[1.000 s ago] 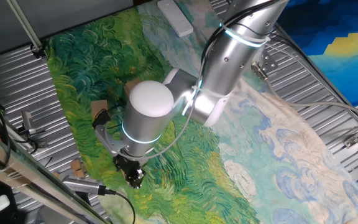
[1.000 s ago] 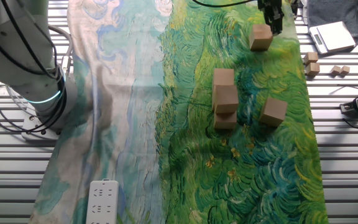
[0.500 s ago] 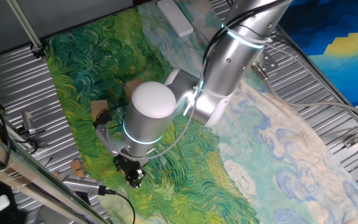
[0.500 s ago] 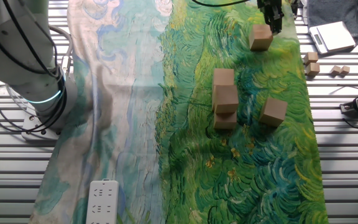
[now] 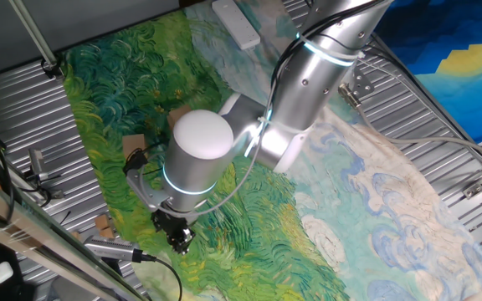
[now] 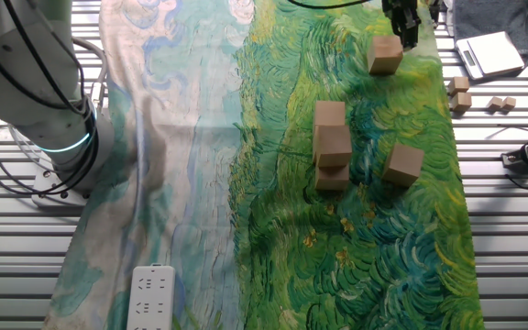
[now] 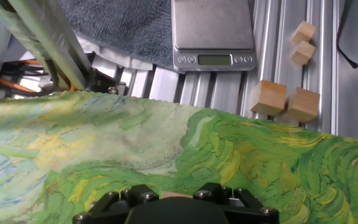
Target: Stack the blocks into a pyramid shape
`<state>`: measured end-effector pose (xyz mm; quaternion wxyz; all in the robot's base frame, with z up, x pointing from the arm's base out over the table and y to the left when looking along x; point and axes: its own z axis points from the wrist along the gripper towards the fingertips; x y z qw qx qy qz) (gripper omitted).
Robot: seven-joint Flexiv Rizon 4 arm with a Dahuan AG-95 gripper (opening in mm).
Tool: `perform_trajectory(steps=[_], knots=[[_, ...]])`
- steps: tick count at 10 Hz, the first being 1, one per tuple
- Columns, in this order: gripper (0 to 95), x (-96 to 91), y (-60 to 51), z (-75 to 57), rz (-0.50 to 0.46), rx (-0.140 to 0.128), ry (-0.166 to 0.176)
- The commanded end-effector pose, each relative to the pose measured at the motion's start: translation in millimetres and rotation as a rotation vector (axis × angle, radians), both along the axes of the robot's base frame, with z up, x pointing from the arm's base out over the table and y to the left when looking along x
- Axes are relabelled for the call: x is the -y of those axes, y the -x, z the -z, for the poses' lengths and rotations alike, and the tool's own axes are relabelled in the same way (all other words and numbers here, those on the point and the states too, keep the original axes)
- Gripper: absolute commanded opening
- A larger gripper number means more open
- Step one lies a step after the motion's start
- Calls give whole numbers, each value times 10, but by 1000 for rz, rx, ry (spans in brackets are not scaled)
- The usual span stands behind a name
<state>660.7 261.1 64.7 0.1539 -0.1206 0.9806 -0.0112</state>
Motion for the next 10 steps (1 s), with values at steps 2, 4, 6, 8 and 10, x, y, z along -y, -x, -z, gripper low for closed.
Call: perform_trajectory(steps=[2, 4, 6, 8, 10], knots=[[570, -130, -49, -65, 4, -13, 0], [570, -224, -79, -67, 13, -12, 2], [570, -229, -82, -64, 12, -10, 2], [570, -171, -59, -98, 11, -9, 19], [570, 49, -22, -175, -19, -12, 28]])
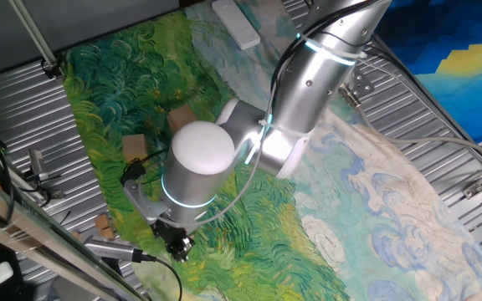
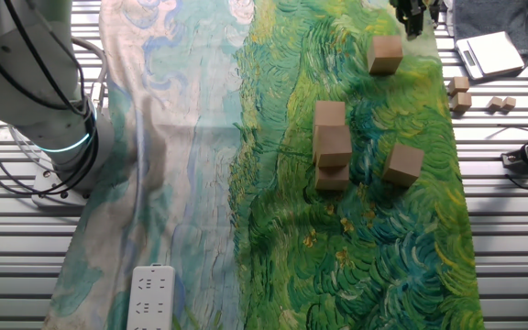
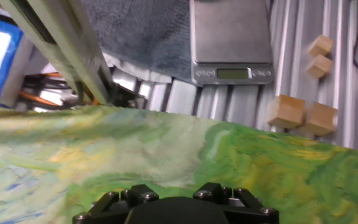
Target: Stack the blocks into a pyramid shape
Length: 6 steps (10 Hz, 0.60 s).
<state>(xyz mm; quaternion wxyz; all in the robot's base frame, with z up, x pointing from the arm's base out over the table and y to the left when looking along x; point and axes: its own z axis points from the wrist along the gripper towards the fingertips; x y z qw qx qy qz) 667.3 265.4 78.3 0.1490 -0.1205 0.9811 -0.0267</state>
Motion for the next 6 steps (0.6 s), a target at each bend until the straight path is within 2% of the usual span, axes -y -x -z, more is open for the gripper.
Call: perform_trajectory(steps=[1, 6], knots=[[570, 91, 60, -27, -9, -10, -7], [570, 88, 78, -11, 0, -27, -10]])
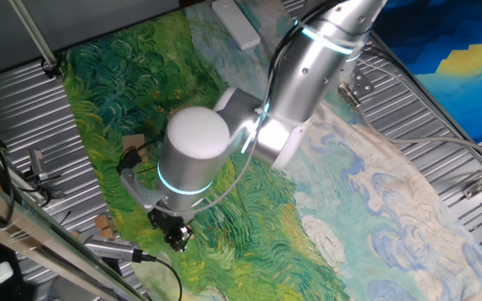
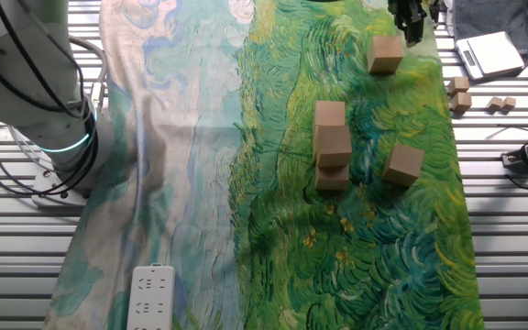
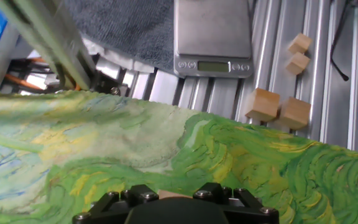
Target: Stack the blocks into a pyramid shape
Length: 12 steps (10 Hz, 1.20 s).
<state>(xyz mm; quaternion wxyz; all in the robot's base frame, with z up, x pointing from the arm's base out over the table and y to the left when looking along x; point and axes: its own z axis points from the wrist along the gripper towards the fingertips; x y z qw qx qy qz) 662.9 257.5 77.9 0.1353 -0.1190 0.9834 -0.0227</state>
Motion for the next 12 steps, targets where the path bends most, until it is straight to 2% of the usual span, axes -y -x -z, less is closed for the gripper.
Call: perform_trajectory(steps=[1, 4, 6, 7, 9, 12], knots=[[570, 8, 34, -16, 2, 1, -8], [570, 8, 34, -16, -7, -16, -14], [570, 8, 34, -16, -5, -11, -20], [570, 8, 34, -16, 31, -3, -24], [570, 8, 34, -16, 75, -4, -9], [570, 8, 34, -16, 74, -6, -6]])
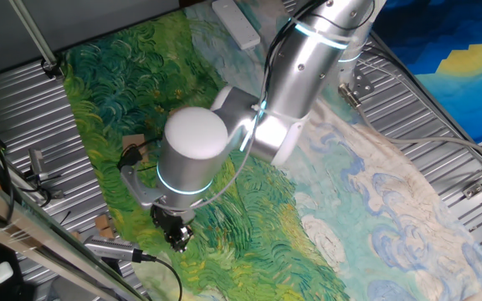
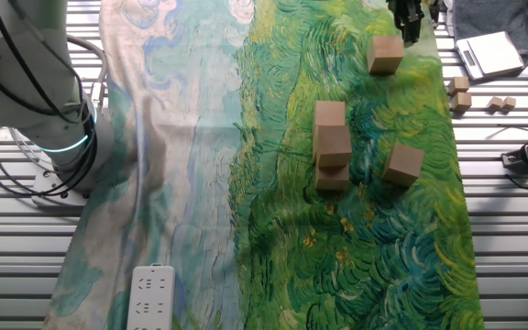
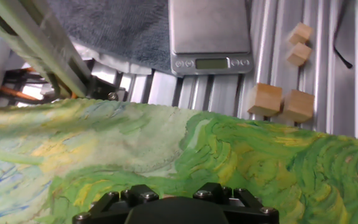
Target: Stack the blocks into a pyramid shape
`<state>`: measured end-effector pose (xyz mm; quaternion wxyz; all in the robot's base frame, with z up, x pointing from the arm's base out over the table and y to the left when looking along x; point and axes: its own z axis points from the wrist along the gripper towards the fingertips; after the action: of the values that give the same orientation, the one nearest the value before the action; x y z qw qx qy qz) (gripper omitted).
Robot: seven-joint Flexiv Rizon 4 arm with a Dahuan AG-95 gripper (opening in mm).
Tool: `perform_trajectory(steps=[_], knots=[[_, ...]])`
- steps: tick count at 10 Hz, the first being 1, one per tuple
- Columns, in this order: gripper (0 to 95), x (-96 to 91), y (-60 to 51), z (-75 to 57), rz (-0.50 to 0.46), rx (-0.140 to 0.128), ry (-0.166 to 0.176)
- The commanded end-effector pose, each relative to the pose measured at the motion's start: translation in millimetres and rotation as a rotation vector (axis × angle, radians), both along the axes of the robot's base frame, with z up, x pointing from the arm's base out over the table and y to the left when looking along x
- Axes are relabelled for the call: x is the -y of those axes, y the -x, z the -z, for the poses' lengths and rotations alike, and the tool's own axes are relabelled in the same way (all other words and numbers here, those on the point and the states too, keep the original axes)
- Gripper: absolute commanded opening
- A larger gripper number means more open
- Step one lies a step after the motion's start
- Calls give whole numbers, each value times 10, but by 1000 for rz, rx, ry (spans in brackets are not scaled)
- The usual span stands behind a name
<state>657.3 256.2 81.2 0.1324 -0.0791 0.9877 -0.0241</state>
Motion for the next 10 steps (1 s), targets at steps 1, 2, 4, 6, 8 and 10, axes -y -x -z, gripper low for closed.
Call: perform_trajectory(steps=[1, 2, 4, 6, 8, 10], knots=[[570, -4, -18, 18, -2, -2, 1], [570, 31, -6, -1, 9, -2, -3], [570, 236, 61, -62, -16, -4, -23], [760, 354, 132, -73, -43, -5, -34], [950, 389, 154, -36, -48, -3, -46], [950, 384, 168, -17, -43, -3, -51]])
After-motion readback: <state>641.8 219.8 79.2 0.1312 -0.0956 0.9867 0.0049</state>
